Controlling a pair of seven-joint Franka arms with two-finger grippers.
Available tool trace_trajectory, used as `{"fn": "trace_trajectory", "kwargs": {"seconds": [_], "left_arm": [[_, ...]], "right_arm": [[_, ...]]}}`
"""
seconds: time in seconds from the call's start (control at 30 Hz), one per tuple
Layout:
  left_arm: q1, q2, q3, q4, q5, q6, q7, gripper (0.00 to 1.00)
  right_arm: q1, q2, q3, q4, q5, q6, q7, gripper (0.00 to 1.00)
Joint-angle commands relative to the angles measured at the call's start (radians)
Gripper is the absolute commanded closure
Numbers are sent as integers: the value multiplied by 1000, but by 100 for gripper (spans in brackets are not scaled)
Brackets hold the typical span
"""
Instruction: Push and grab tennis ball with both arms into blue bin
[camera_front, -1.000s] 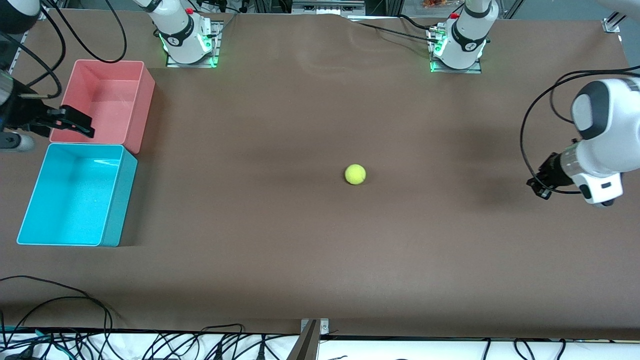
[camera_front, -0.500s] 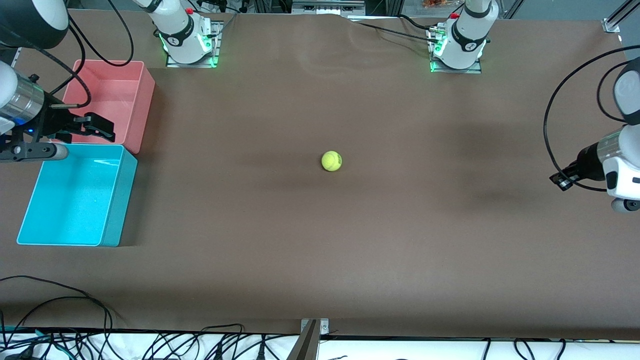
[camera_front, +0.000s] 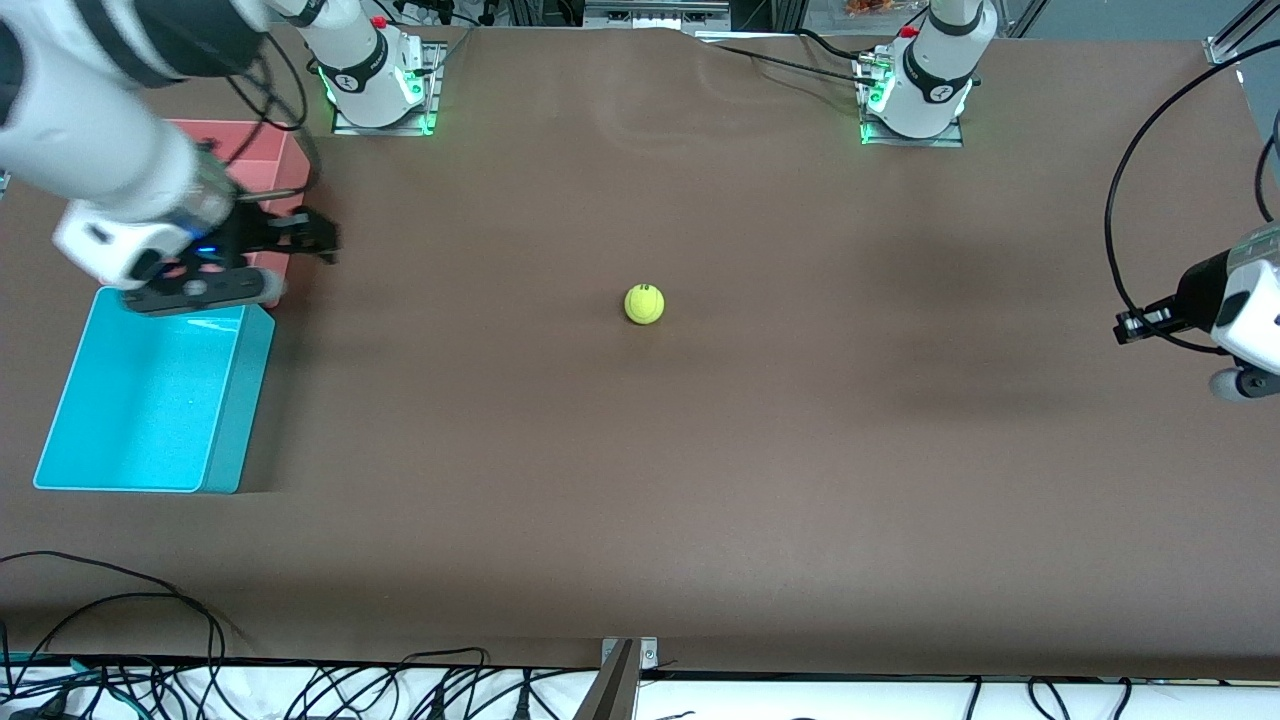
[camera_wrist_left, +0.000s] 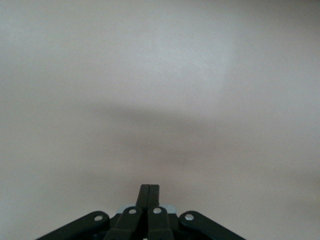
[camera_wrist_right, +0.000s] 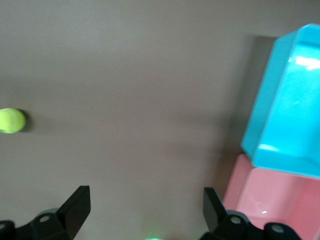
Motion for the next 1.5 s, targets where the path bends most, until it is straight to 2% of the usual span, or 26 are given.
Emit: {"fn": "trace_trajectory", "kwargs": {"seconds": [0.0,0.07,0.17,0.2,0.23,0.87,1.13,1.47], "left_arm": [[1,5,-2,33,18,-44,144,69],[0,5,-3,33,21,-47,145,65],[-2,7,-5,33,22,-47,143,26],[-2,5,-5,33,22,-47,141,7],[0,5,-5,33,22,-49,141,0],[-8,7,-6,72,21,-49,145,0],[-5,5,-3,72,21,-49,149,0],[-5,5,-3,73,21,-49,149,0]], "right_arm": [[74,24,-4,-7,41,7,103,0],[105,41,-4,-6,44,24,138,0],[157,67,-4,-7,64,62,202,0],[172,78,-4,-6,73,73,224,0],[183,87,-4,-6,80,85,248,0],[423,274,-2,-9,88,286,537,0],[484,369,-4,-18,87,403,546,0],[522,424,-1,-94,88,579,546,0]]}}
